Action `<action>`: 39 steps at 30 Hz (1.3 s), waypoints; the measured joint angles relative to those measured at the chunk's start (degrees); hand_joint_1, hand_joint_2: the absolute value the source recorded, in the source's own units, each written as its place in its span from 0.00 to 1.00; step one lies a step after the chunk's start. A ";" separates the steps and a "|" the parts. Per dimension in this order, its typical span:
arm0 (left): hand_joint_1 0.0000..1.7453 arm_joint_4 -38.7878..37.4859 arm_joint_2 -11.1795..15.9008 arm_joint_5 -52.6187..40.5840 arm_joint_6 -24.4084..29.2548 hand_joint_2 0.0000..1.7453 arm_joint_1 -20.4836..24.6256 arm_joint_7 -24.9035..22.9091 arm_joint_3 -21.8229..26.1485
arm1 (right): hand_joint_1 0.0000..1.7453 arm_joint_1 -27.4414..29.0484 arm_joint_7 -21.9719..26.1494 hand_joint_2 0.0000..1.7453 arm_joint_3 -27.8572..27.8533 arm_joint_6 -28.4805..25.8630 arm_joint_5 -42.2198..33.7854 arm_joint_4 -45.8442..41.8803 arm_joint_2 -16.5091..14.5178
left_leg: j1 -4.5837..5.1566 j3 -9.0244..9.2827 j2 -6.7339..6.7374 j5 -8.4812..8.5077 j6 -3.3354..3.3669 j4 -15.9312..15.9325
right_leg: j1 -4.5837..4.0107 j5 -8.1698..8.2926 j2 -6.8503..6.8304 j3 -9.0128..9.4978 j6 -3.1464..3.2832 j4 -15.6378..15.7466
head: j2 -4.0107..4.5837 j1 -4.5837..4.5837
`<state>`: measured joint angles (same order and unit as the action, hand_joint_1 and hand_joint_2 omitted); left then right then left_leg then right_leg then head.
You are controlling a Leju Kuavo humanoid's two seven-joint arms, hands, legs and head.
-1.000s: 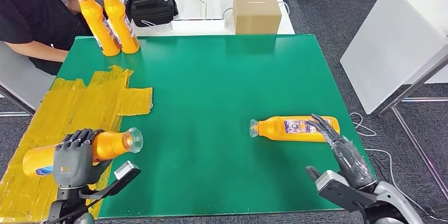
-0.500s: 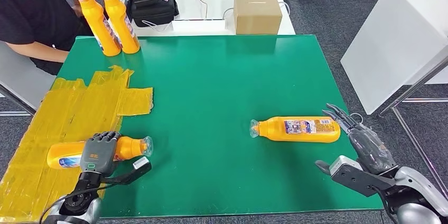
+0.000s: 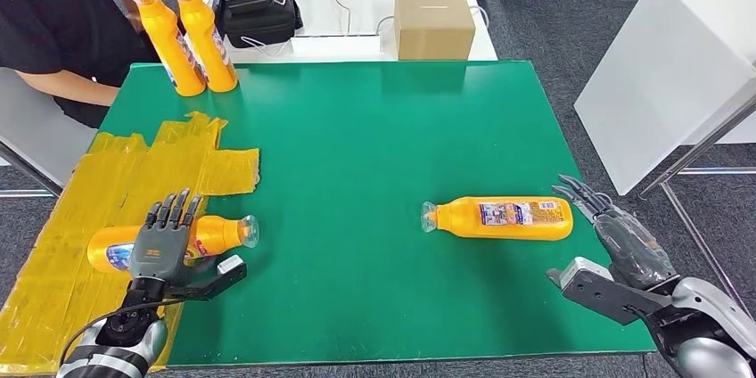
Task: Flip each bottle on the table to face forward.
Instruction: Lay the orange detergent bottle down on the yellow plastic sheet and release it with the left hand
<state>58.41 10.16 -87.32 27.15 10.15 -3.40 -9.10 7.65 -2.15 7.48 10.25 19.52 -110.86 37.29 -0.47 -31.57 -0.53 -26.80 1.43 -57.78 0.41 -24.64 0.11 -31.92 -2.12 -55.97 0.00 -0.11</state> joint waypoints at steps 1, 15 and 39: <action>0.00 -0.33 0.11 -0.01 0.01 0.00 0.09 0.01 -0.04 | 0.00 0.00 -0.08 1.00 0.00 0.01 0.00 0.22 0.16 | 0.00 0.00 0.00 0.01 0.01 0.00 | 0.00 0.00 0.00 0.01 0.00 0.00 | 0.00 -0.01; 0.00 2.66 -0.09 15.02 -1.64 0.00 0.78 8.80 -2.27 | 0.00 -6.82 -7.34 1.00 3.39 2.98 11.57 13.59 -0.26 | 0.00 -0.04 0.01 0.07 0.02 -0.01 | -0.01 0.03 0.01 -0.02 -0.01 -0.02 | 0.00 -0.01; 0.00 22.15 -5.11 37.97 1.37 0.00 -2.69 17.91 -2.24 | 0.00 -12.76 -8.56 1.00 9.03 1.26 22.36 31.02 -9.42 | 0.00 -0.29 0.03 0.07 0.03 -0.02 | -0.01 0.03 0.01 -0.27 -0.01 -0.02 | 0.00 -0.02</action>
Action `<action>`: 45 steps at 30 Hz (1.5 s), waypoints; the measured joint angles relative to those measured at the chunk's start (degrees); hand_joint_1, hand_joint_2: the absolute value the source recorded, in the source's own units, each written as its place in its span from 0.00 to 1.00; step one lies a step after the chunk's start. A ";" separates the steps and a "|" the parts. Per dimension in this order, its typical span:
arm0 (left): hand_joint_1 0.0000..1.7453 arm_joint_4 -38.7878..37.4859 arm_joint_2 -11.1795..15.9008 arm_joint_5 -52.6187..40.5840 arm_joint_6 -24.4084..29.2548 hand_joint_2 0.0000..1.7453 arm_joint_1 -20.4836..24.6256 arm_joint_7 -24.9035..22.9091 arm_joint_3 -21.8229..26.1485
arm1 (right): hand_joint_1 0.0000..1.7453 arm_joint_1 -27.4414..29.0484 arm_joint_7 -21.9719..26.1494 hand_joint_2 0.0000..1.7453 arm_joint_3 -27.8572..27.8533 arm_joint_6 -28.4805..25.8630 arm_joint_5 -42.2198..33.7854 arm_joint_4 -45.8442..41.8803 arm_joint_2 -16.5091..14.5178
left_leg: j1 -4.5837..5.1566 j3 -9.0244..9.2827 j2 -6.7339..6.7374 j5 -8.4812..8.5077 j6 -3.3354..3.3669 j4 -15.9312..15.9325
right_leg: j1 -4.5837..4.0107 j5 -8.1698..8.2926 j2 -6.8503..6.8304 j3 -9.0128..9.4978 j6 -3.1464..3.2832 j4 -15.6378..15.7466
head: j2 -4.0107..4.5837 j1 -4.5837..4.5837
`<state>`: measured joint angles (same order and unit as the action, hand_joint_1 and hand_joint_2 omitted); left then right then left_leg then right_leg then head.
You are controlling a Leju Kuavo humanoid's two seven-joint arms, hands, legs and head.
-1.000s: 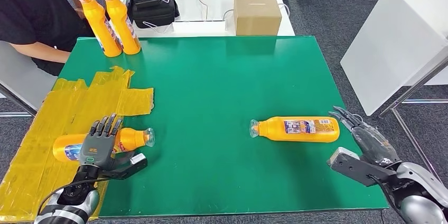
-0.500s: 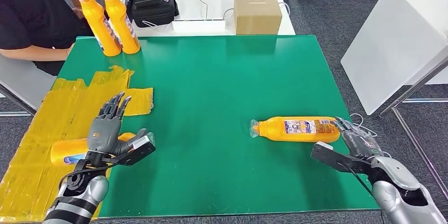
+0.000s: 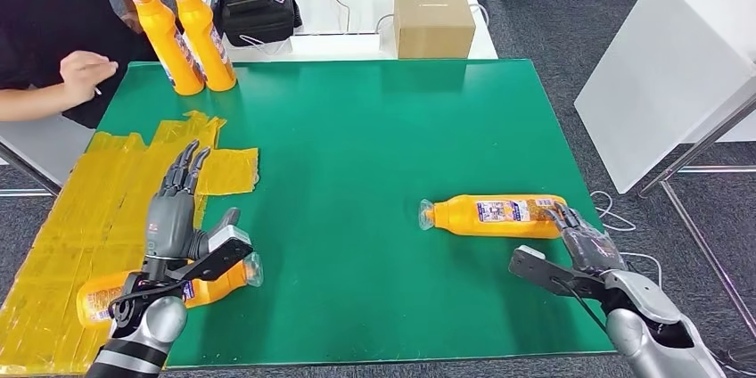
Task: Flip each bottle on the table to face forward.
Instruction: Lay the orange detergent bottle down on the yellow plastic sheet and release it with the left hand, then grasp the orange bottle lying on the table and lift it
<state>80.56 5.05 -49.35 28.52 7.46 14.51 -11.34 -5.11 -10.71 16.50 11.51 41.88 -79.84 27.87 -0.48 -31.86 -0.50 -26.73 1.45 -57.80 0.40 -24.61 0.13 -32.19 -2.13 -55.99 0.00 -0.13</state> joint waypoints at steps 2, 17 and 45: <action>0.00 0.66 -0.17 1.58 -0.71 0.00 -0.34 0.80 0.11 | 0.00 -0.04 0.00 1.00 0.00 -0.33 0.64 0.17 -0.21 | 0.00 0.00 0.00 0.00 0.00 0.00 | 0.00 0.00 0.00 0.00 0.00 0.00 | 0.00 -0.01; 0.00 8.67 -1.36 3.71 -2.80 0.00 -6.08 1.53 2.04 | 0.00 0.17 -0.46 1.00 -0.34 -2.21 4.40 -6.07 -1.14 | 0.00 -0.04 0.01 0.00 0.00 0.00 | 0.00 0.00 0.02 -0.06 0.00 0.00 | 0.00 0.00; 0.00 10.93 -2.82 5.79 -5.00 0.00 -6.65 3.89 3.11 | 0.00 -7.34 -1.34 1.00 0.66 -0.43 6.41 0.31 -2.51 | 0.00 -0.07 -0.02 0.01 0.00 0.00 | 0.00 0.00 0.00 -0.05 0.00 -0.01 | 0.00 0.01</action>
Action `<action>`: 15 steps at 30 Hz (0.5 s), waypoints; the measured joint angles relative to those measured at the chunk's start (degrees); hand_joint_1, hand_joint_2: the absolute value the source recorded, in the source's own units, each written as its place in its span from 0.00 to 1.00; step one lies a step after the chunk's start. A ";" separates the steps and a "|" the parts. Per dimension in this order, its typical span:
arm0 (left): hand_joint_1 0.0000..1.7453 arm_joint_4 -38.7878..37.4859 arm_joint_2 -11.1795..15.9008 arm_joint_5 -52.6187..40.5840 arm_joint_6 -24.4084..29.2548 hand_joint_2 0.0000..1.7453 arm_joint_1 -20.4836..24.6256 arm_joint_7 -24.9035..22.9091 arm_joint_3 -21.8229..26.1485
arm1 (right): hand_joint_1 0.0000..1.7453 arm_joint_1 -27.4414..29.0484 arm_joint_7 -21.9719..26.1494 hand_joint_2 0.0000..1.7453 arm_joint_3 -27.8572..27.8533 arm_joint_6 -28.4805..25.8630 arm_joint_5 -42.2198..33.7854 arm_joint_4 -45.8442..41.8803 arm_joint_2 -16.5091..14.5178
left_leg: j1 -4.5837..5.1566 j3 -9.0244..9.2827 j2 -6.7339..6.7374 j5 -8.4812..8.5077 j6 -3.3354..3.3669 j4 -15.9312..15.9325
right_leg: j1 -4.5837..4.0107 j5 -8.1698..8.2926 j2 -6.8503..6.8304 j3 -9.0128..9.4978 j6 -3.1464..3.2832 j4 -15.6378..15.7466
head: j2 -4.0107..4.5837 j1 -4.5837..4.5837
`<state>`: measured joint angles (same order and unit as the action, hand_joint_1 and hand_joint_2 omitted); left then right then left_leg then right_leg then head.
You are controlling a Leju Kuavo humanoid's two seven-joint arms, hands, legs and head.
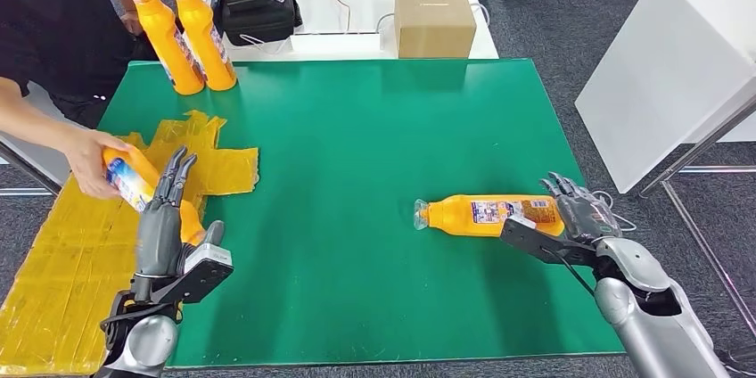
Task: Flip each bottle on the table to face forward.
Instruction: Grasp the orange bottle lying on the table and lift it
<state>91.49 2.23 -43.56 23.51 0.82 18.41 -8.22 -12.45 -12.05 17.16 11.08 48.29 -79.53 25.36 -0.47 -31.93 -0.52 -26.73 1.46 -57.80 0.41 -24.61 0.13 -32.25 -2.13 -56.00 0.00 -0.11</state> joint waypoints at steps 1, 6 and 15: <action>0.00 0.00 0.00 0.15 -0.09 0.00 0.08 0.01 -0.01 | 0.00 -0.34 -0.01 1.00 0.16 0.03 0.14 0.69 -0.16 | 0.00 0.00 0.00 0.00 0.00 0.00 | 0.00 0.00 0.00 0.00 0.00 0.00 | 0.00 0.00; 0.00 -0.02 -0.05 1.06 -0.44 0.00 0.78 0.26 -0.16 | 0.00 -4.03 0.03 1.00 1.07 0.11 1.57 6.35 -1.81 | 0.00 0.00 0.03 0.01 0.01 0.00 | 0.00 0.01 0.01 0.00 0.00 -0.01 | 0.00 0.00; 0.00 -0.02 -0.22 1.78 -0.45 0.00 1.72 0.47 -1.26 | 0.00 -11.36 0.70 1.00 4.19 0.24 3.94 19.22 -6.69 | 0.00 0.01 0.01 0.03 0.01 -0.01 | 0.00 0.01 0.01 0.00 -0.01 -0.04 | 0.00 -0.01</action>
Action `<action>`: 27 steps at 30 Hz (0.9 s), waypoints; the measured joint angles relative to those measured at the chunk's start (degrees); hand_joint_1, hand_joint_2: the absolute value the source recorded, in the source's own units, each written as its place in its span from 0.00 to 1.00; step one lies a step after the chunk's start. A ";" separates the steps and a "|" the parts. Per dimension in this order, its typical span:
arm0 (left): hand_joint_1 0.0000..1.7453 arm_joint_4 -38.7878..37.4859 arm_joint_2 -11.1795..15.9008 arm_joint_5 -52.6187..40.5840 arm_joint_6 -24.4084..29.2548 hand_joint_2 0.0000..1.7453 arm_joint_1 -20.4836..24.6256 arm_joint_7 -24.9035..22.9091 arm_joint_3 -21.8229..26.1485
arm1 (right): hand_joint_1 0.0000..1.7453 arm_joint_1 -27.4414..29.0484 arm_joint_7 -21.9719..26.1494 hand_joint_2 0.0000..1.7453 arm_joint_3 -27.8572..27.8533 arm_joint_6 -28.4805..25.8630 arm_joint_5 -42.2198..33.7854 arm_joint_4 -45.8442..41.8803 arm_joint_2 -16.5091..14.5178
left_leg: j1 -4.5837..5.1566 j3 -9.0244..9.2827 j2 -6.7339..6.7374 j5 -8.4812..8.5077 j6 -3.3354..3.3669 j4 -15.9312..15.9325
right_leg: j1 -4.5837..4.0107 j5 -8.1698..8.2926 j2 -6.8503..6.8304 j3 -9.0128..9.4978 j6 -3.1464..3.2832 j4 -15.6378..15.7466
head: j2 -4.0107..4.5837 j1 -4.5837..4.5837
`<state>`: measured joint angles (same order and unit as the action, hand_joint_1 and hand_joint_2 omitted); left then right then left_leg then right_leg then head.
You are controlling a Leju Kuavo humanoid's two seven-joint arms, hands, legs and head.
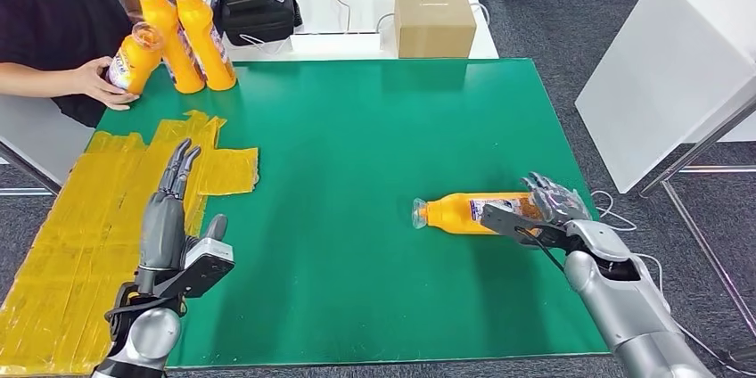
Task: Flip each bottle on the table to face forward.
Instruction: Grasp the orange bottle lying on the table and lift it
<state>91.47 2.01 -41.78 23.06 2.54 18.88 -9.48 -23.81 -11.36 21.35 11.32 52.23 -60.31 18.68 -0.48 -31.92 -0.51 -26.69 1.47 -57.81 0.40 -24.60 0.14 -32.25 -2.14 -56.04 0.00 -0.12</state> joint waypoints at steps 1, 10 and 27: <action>0.00 -0.01 -0.01 0.10 0.00 0.00 0.07 0.00 -0.03 | 0.00 -0.47 0.17 1.00 0.35 -0.15 0.33 1.25 -0.57 | 0.00 0.00 0.00 0.00 0.00 0.00 | 0.00 0.00 0.00 0.00 0.00 0.00 | 0.00 0.00; 0.00 -0.69 -0.08 1.48 -0.05 0.00 1.19 0.41 -0.77 | 0.00 -6.69 1.94 1.00 3.42 -1.18 3.61 13.32 -5.44 | 0.00 0.16 0.17 0.00 0.00 0.00 | 0.00 0.00 0.10 0.07 0.00 0.01 | 0.00 0.02; 0.00 -3.15 -0.02 9.62 -2.32 0.00 2.01 0.37 -1.37 | 1.00 -9.90 6.40 1.00 8.42 8.23 -7.07 15.94 -5.00 | 0.00 0.85 0.29 -0.03 0.00 0.00 | -0.05 0.01 0.25 0.70 0.01 0.05 | 0.00 0.03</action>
<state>88.32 1.99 -32.16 20.74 4.54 19.24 -10.85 -33.71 -4.96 29.77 19.55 45.17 -44.37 13.68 -0.48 -31.08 -0.23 -26.72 1.46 -57.81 0.36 -24.58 0.39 -31.55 -2.13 -55.99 0.00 -0.09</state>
